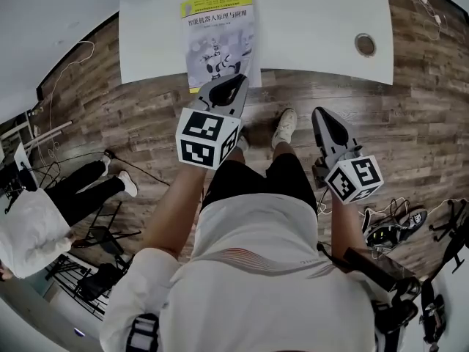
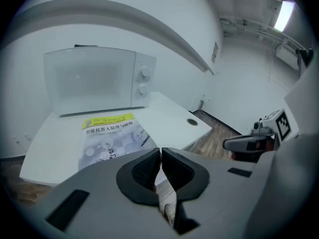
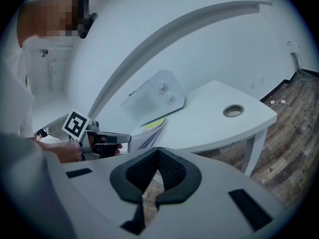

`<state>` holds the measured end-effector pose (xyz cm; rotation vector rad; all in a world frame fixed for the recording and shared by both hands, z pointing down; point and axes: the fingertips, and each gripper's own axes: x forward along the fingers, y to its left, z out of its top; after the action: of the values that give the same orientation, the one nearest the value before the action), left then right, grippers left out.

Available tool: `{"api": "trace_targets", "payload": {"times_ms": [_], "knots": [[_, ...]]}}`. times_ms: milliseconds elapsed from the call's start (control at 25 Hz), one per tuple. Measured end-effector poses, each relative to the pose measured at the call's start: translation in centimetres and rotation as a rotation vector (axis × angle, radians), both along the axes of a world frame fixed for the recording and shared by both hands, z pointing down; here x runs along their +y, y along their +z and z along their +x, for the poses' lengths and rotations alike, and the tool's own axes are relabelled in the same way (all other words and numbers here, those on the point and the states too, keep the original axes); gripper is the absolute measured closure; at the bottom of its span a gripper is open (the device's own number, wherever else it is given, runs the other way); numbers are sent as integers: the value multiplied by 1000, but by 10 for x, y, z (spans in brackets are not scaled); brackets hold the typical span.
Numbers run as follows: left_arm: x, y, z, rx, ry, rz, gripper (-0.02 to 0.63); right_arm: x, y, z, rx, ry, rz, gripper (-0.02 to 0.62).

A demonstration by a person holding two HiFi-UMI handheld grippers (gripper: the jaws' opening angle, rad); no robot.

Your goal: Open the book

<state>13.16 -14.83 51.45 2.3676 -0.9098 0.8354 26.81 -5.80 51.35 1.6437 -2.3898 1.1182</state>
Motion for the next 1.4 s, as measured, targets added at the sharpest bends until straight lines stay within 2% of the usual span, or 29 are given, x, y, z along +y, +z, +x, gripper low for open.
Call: {"api": "trace_targets", "payload": {"times_ms": [160,320,400,520,760,1120,1240,1400], "knots": [[-12,-23,-24,66,-54,35,580,-10,-3,-30,-5,-45,2,600],[-24,-42,-48,167,-145,24,581,-23,-11,-60,-11,-82,13,600],[-27,-49,-56,195,-164,19,580,-27,-15,-70,-10,-93,17,600],[-28,-55,-65,243,-199,-3,581,-28,-20,-78,-4,-97,17,600],[-43,-65,-99,391,-353,-42,581,-37,-27,-90,5,-101,21,600],[-57,-73,-156,538,-522,-99,581,-52,-34,-126,11,-153,21,600],[-63,-72,-181,624,-610,-140,583,-56,-36,-136,17,-163,20,600],[-73,-63,-225,774,-794,-213,583,-60,-38,-149,22,-175,16,600]]}}
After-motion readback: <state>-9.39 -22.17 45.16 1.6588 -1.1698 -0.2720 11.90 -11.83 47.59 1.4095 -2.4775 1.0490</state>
